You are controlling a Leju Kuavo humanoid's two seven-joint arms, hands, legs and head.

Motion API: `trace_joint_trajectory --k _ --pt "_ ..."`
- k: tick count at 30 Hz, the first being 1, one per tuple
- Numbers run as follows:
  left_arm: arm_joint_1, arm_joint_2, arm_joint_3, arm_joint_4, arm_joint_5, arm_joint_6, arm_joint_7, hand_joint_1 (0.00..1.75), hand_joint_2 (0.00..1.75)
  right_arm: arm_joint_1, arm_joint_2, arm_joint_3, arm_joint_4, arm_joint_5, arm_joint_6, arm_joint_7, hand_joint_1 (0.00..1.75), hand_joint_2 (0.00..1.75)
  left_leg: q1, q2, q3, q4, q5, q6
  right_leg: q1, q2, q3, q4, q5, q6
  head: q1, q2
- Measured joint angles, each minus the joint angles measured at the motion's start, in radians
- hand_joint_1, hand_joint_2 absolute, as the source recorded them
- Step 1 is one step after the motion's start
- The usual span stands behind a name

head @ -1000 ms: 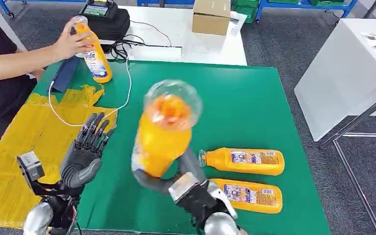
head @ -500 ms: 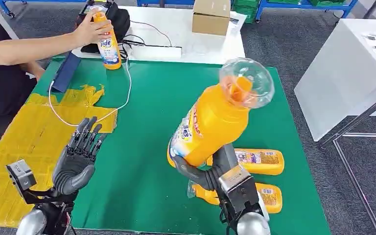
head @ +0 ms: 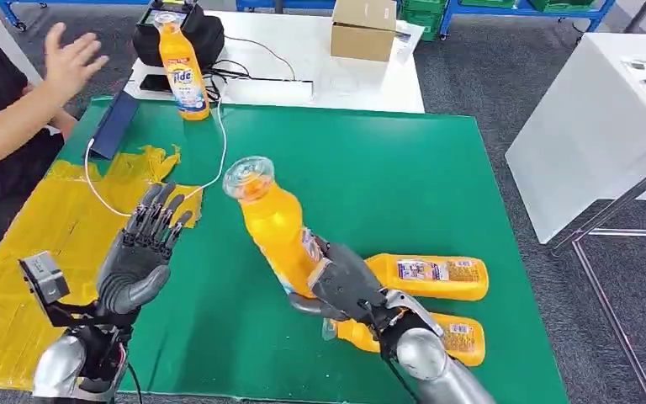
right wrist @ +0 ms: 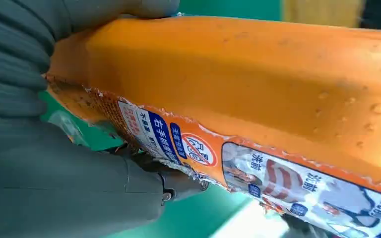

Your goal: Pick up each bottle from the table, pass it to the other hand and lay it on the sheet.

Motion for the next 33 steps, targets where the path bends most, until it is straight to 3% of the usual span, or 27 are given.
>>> trace_joint_trajectory --k 13,30,31,33 --pt "-0.038 0.001 -0.051 0.054 -0.003 -0.008 0.002 0.00 1.75 -0.161 -0.034 0.186 0.111 -0.017 0.038 0.075 1.75 1.75 0.000 0.000 0.000 0.000 0.000 0.000 0.000 0.000 0.000 0.000 0.000 0.000 0.000 0.000" --pt "-0.045 0.016 -0.093 0.090 -0.078 0.008 -0.008 0.00 1.75 -0.317 0.002 0.379 0.133 -0.064 0.041 0.134 1.75 1.75 0.000 -0.001 0.000 0.000 0.000 0.000 0.000 0.000 0.000 0.000 0.000 0.000 0.000 0.000" --pt "-0.045 0.016 -0.097 0.090 -0.081 0.008 -0.009 1.75 1.75 -0.322 0.007 0.388 0.139 -0.066 0.040 0.135 1.75 1.75 0.000 -0.001 0.000 0.000 0.000 0.000 0.000 0.000 0.000 0.000 0.000 0.000 0.000 0.000" --pt "-0.046 0.018 -0.103 0.091 -0.088 0.008 -0.011 1.75 1.75 -0.329 0.014 0.402 0.152 -0.071 0.034 0.135 1.75 1.75 0.000 -0.001 0.000 0.000 0.000 0.000 0.000 0.000 0.000 0.000 0.000 0.000 0.000 0.000"
